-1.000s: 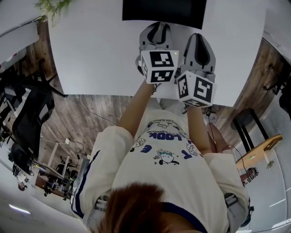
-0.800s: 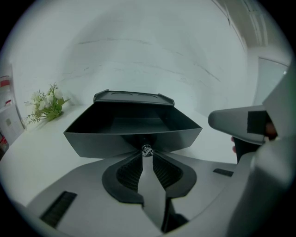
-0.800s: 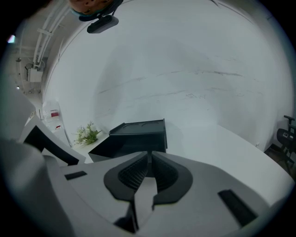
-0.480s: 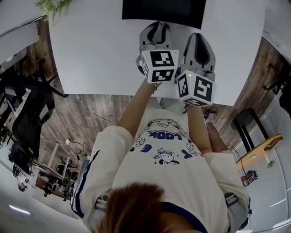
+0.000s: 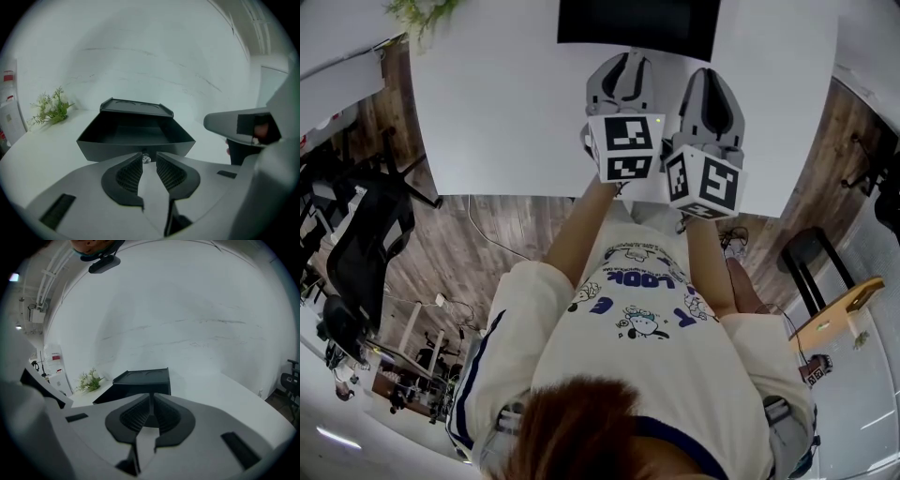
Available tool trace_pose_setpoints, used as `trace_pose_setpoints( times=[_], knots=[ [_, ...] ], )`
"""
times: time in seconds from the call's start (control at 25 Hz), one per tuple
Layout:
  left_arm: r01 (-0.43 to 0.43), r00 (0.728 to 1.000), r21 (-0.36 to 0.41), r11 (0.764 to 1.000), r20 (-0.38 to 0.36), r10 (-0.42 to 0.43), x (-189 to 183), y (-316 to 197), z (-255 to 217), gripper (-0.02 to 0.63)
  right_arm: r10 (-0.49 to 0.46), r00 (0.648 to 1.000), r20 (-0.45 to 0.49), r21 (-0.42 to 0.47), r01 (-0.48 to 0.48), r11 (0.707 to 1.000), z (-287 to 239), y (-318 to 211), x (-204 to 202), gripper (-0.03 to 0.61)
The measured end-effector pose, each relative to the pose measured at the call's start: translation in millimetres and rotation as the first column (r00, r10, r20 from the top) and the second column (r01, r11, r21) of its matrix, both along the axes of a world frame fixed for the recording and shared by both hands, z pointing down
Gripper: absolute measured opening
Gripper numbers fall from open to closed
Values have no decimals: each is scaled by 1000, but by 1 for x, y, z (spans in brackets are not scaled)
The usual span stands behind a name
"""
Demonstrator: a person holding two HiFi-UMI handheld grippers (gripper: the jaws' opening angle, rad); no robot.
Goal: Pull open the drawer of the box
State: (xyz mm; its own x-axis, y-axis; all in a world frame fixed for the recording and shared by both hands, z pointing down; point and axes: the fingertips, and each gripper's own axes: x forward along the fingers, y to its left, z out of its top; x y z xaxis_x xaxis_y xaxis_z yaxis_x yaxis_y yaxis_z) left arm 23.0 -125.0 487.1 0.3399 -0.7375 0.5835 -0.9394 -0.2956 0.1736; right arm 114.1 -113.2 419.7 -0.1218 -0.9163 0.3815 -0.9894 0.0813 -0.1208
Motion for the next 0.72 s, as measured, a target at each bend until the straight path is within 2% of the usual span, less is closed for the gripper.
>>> trace_pose_setpoints(
  times=[0.16, 0.28, 0.52, 0.72],
  knots=[
    [13, 999, 58, 998, -35, -11, -6, -1, -32, 92, -5, 1000, -1, 29, 5, 1000, -16, 0, -5, 44],
    [14, 999, 134, 991, -54, -6, -10, -4, -68, 78, -11, 1000, -4, 56, 11, 998, -32, 3, -7, 44],
    [13, 998, 301, 954, -69, 8, -19, -6, -141, 48, -30, 999, -17, 115, 32, 993, -66, 7, -16, 44],
    [22, 998, 357, 934, -60, -1, -23, -3, -168, 41, -43, 999, -23, 168, 46, 985, -92, 6, -20, 44]
  ],
)
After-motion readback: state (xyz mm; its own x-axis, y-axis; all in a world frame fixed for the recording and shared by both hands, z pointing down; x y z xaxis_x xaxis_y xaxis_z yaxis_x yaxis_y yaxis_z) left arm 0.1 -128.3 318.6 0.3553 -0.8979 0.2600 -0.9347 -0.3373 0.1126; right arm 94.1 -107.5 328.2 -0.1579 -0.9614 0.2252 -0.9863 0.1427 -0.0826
